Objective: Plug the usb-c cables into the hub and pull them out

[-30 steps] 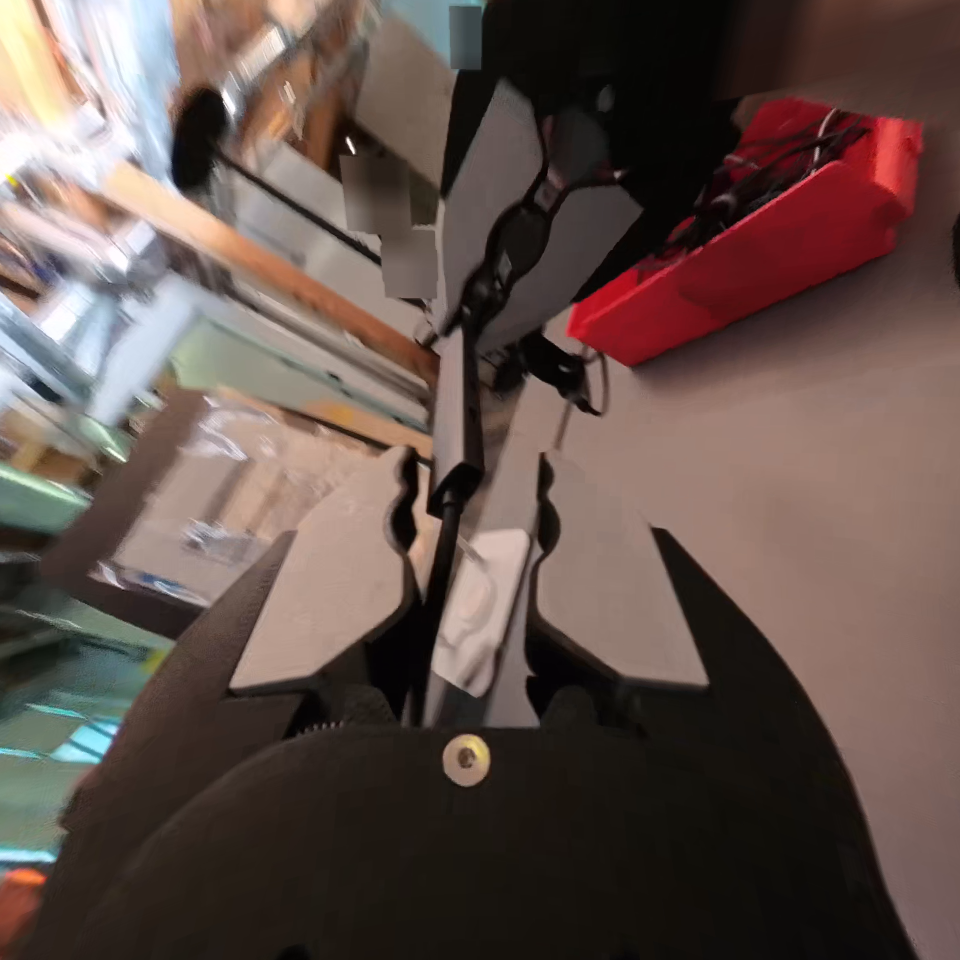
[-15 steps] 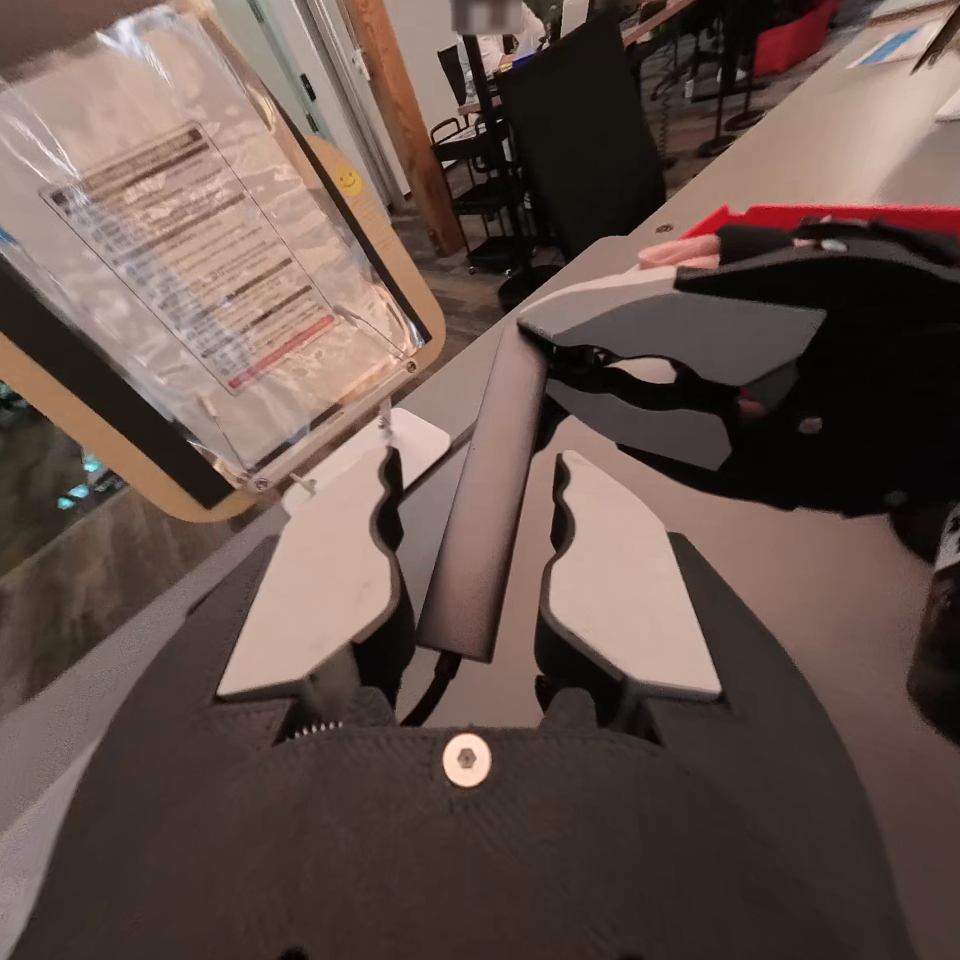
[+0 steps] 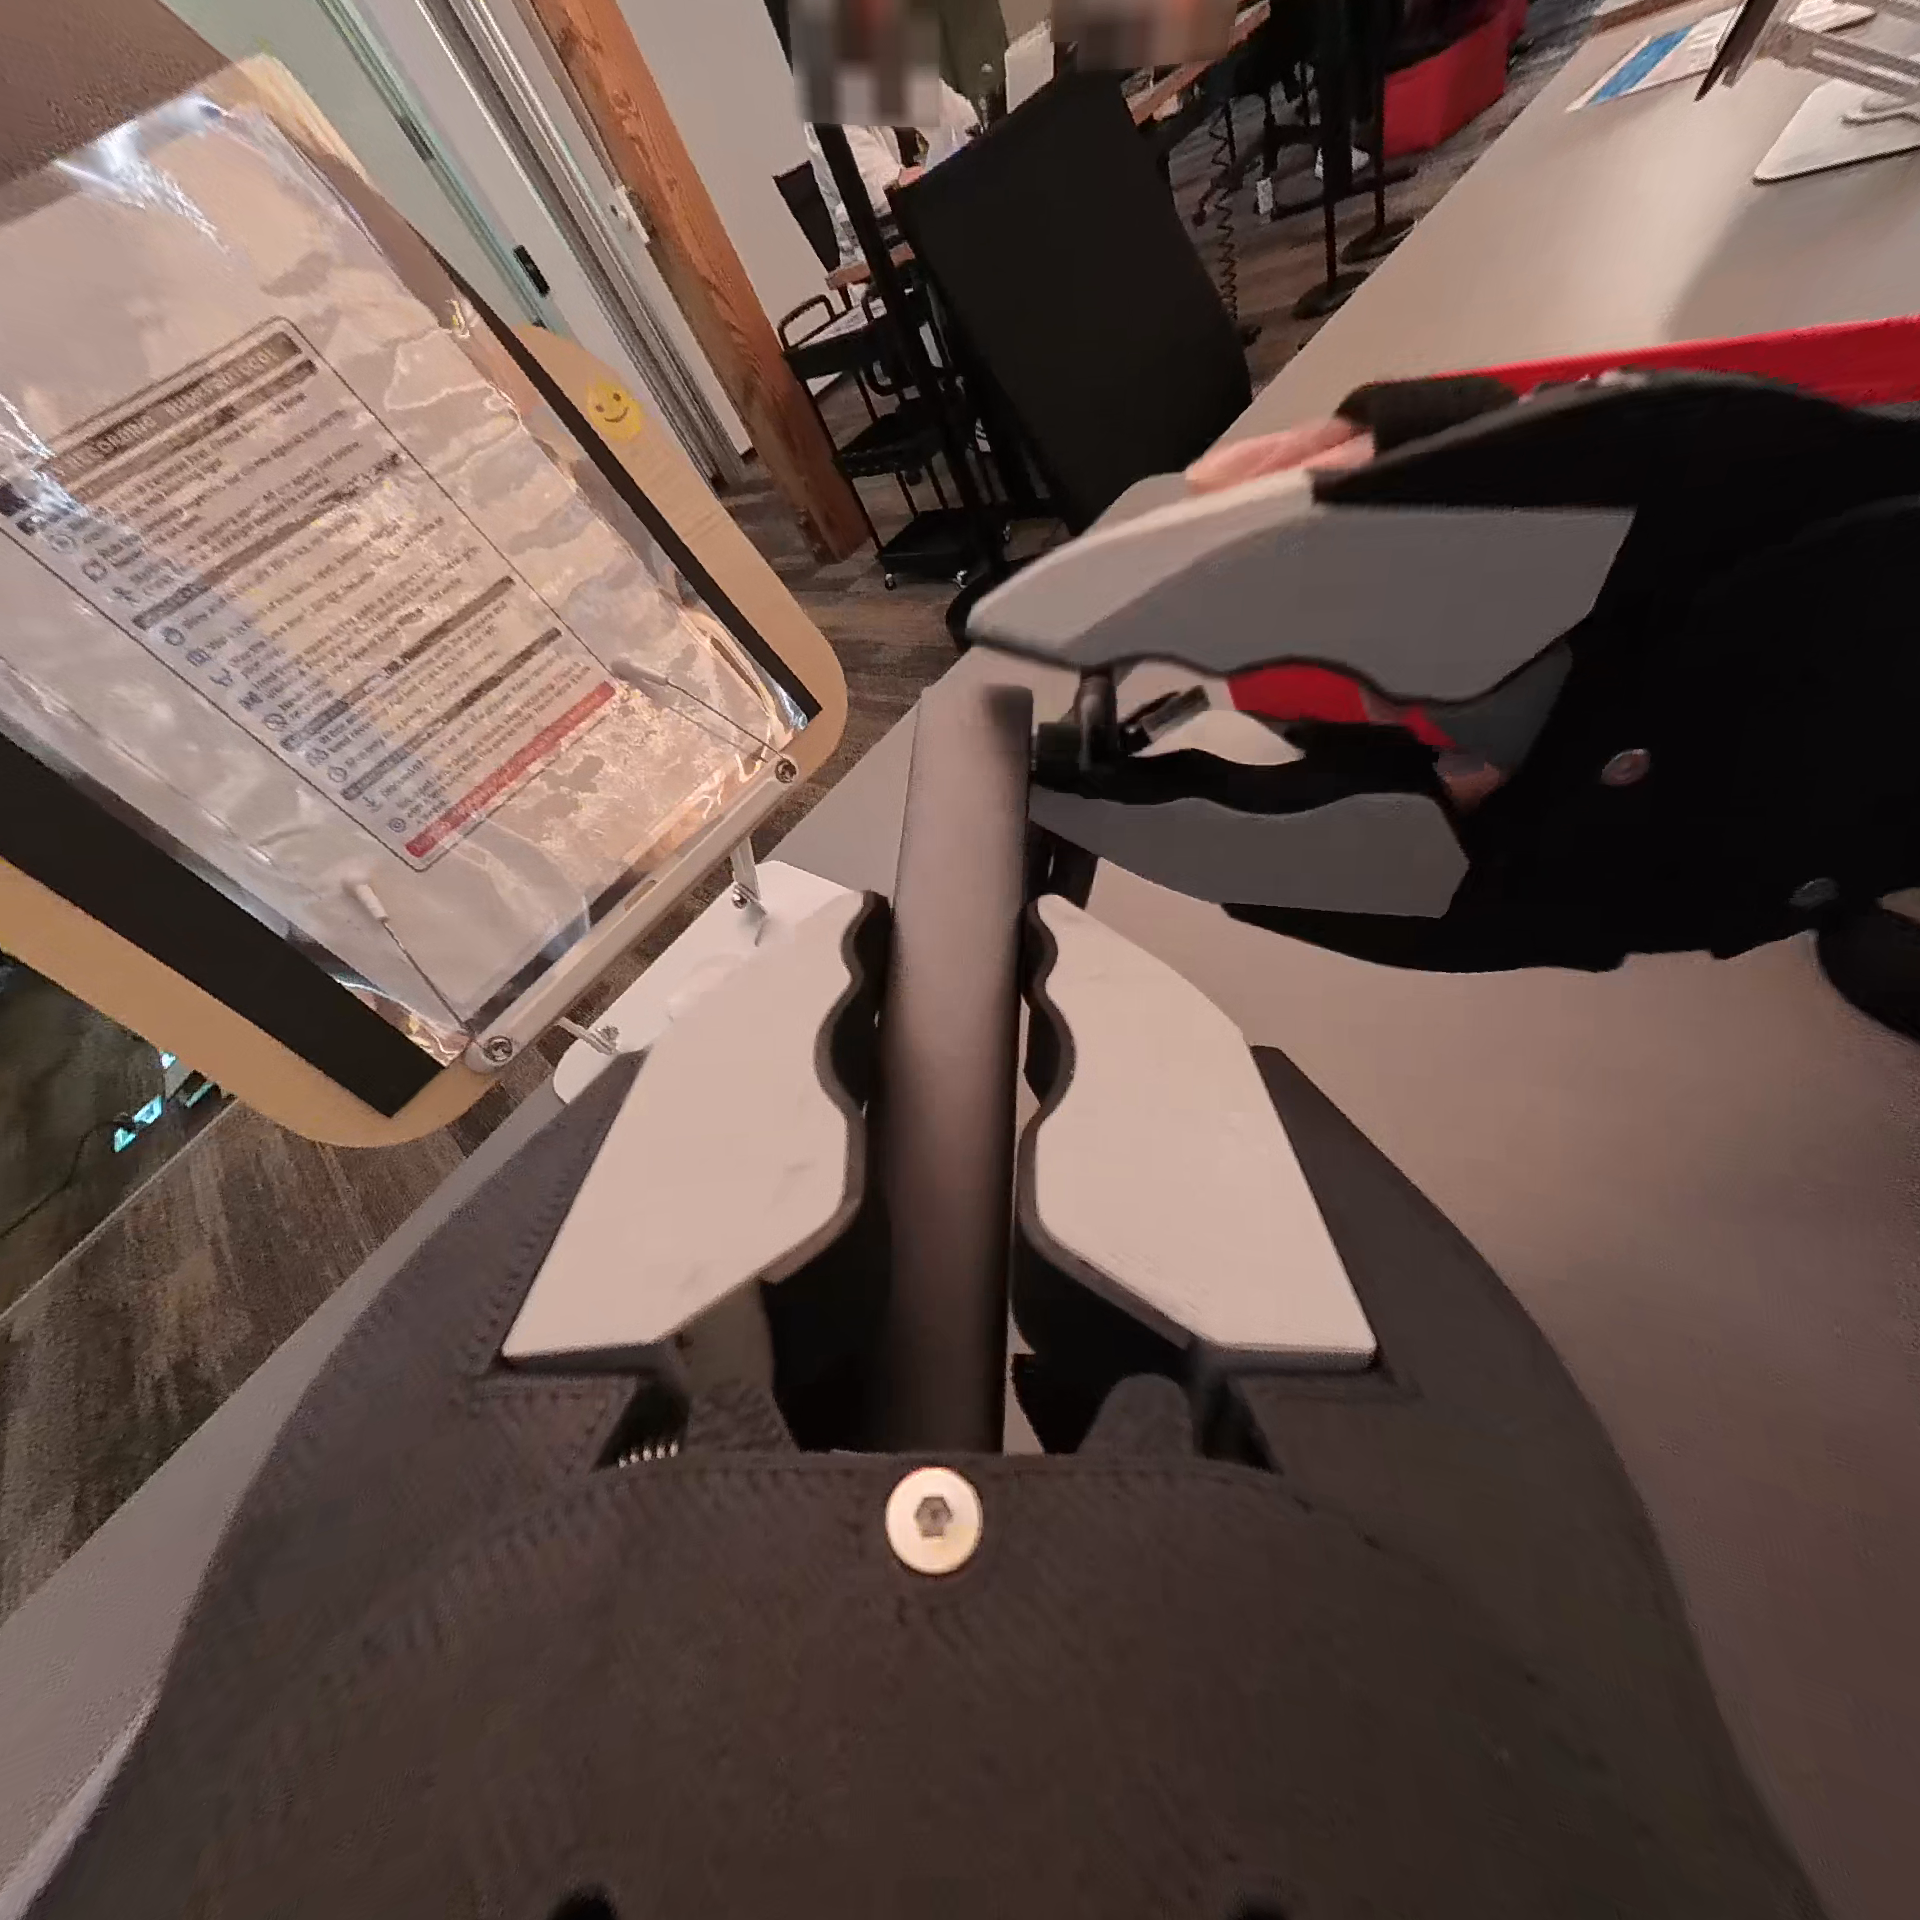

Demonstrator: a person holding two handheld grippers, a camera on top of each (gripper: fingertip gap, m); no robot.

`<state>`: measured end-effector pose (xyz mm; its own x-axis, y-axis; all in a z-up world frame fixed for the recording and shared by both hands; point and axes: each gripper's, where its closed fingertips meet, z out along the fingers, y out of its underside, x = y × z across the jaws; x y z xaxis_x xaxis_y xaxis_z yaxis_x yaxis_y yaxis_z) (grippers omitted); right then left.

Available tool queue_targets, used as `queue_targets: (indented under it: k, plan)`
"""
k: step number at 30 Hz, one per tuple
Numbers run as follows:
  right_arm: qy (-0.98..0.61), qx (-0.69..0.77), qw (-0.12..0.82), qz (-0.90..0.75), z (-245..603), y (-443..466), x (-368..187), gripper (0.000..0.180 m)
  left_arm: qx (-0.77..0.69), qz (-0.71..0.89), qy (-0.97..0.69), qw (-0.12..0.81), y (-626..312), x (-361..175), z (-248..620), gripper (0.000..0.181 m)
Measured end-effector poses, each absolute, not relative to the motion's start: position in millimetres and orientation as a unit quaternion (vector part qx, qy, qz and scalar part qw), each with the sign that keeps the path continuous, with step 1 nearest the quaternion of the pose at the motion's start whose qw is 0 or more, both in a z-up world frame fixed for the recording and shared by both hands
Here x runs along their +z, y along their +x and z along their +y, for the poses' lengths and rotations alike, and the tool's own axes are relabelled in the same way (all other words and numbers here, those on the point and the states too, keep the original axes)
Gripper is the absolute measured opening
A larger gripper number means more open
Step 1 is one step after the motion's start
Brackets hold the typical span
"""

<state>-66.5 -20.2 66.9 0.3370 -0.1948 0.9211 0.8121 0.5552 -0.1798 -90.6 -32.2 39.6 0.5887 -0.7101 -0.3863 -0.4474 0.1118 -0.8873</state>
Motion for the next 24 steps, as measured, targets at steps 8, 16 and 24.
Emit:
queue_targets:
  k: [8, 16, 24]
  plan:
    - [-0.244, -0.375, 0.723, -0.526, -34.9, -77.3, 52.2, 0.013, -0.1, 0.432, -0.679, 0.585, -98.6, 34.8, -26.4, 0.023]
    - [-0.275, -0.375, 0.706, -0.535, -30.5, -78.0, 46.3, 0.008, -0.098, 0.436, -0.693, 0.565, -101.2, 29.7, -25.7, 0.023]
    - [-0.299, -0.38, 0.691, -0.537, -23.5, -75.8, 39.1, 0.008, -0.093, 0.427, -0.714, 0.548, -100.0, 22.6, -20.1, 0.023]
